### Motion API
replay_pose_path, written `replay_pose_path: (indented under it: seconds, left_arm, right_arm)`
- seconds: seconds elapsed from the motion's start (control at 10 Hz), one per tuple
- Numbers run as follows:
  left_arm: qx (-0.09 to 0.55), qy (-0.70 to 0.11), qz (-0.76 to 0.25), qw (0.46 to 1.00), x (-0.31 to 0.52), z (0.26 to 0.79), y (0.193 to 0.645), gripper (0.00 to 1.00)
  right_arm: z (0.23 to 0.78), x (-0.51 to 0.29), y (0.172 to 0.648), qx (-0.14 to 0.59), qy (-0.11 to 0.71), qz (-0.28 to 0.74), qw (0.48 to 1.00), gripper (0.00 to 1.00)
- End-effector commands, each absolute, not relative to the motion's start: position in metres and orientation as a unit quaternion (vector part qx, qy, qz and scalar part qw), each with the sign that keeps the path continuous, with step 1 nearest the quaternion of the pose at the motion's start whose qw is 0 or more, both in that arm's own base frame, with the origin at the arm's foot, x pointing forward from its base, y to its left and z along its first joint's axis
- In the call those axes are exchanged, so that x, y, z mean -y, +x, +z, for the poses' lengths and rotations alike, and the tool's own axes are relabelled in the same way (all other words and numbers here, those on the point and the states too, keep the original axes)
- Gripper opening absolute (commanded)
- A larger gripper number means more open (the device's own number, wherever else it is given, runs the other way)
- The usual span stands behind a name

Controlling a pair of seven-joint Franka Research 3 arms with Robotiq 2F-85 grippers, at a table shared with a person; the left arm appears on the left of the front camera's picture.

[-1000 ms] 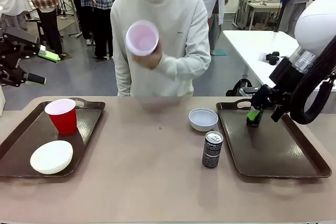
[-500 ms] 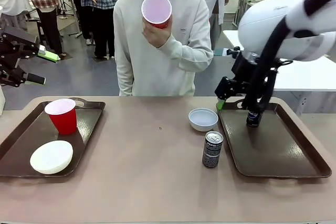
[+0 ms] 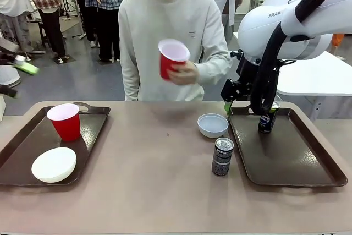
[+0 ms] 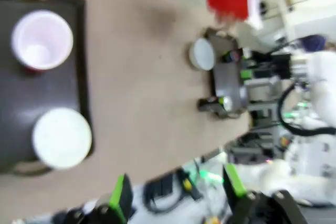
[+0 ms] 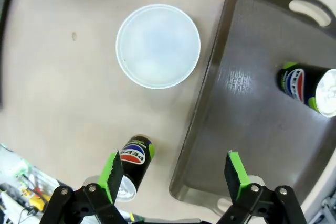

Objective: Prepare tableware on both trays.
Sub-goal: Pick up a Picnic Bowl from the table and place it on a Handle tray.

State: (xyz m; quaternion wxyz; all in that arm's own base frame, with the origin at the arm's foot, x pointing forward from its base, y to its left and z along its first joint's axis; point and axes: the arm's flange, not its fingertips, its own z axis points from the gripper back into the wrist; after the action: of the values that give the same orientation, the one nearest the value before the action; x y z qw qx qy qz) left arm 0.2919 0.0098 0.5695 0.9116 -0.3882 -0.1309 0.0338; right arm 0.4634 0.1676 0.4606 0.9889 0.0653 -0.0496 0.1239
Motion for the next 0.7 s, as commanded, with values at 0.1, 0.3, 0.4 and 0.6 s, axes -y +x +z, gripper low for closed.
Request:
replay_pose_path:
  seconds: [0.1, 0.3, 0.4, 0.6]
  left_arm:
    - [0.131, -0.388, 0.034, 0.912, -0.010, 0.569, 0.292, 0.90]
    - [0.131, -0.388, 0.034, 0.912, -0.010, 0.569, 0.292, 0.90]
    - [0.131, -0.388, 0.034, 0.912, -0.010, 0.569, 0.292, 0.90]
    - [0.131, -0.388, 0.034, 0.912, -0.010, 0.569, 0.292, 0.90]
  right_arm:
    - [0.461, -0.168, 0.463, 0.050, 0.065, 0.124, 0.989, 1.00]
    - [0.474, -0.150, 0.349, 0.062, -0.058, 0.197, 0.977, 1.00]
    - [0.484, -0.144, 0.319, 0.102, -0.047, 0.213, 0.971, 1.00]
    - [0.485, -0.136, 0.317, 0.106, -0.034, 0.190, 0.975, 1.00]
